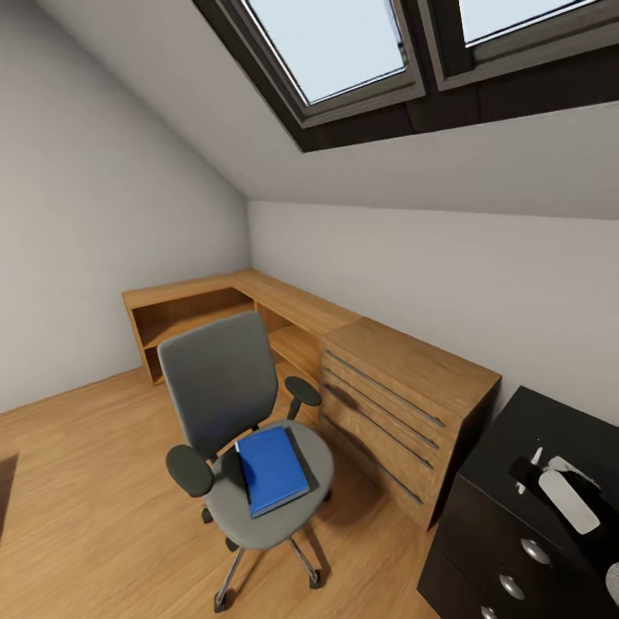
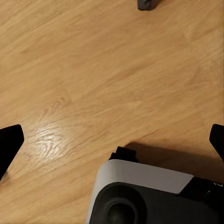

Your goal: In the bedroom, organize the workspace by keeping the computer under the desk, ensuring the monitor is on the desk, placing the keyboard on the desk next to the monitor, placing the mouse on the desk next to the keyboard, moving the folder from the swivel chair onto the desk next to the mouse, stacking the notebook on top of the folder with the pen on top of the notebook, and positioning the swivel chair next to the desk.

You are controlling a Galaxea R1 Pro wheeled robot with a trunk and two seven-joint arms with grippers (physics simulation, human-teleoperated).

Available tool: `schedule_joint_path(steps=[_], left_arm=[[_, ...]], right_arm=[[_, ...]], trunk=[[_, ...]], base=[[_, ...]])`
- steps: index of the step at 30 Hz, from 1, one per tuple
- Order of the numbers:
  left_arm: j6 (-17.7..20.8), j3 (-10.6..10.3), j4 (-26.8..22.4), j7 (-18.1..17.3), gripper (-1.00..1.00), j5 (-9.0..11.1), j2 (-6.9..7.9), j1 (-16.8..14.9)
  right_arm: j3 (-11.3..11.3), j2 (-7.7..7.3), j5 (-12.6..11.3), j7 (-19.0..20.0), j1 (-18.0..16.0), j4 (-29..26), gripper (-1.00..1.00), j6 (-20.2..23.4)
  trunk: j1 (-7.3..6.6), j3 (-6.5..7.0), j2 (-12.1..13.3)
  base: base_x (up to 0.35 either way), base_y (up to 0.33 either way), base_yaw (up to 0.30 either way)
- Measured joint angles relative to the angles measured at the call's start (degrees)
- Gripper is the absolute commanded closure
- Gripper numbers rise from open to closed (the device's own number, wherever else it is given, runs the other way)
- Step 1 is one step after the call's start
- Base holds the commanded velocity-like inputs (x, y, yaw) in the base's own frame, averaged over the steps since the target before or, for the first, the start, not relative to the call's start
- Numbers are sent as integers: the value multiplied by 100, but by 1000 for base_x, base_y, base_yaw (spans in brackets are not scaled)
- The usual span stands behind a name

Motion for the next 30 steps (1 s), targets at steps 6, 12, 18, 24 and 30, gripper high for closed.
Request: schedule_joint_path(steps=[6, 12, 18, 24, 30], left_arm=[[0, -4, 0, 0, -100, -4, -1, 0], [0, -4, 0, 0, -100, -1, 0, 0], [0, -5, 0, 0, -100, 2, 7, 0], [0, -5, 0, 0, -100, 2, 13, 0], [0, -5, 0, 8, -100, 2, 16, 0]], right_arm=[[6, 27, 151, 123, -430, 923, 100, -369], [8, 208, 702, 121, -497, 1049, 100, -612], [32, 390, 780, 92, -502, 893, 100, -753], [36, 415, 786, 88, -501, 869, 100, -751], [6, 400, 786, 110, -501, 884, 100, -730]], trunk=[[0, 0, 0], [0, 0, 0], [0, 0, 0], [-1, 0, -1], [0, 0, -1]], base=[[0, 0, 0], [0, 0, 0], [0, 0, 0], [47, 0, 0], [125, 0, 0]])
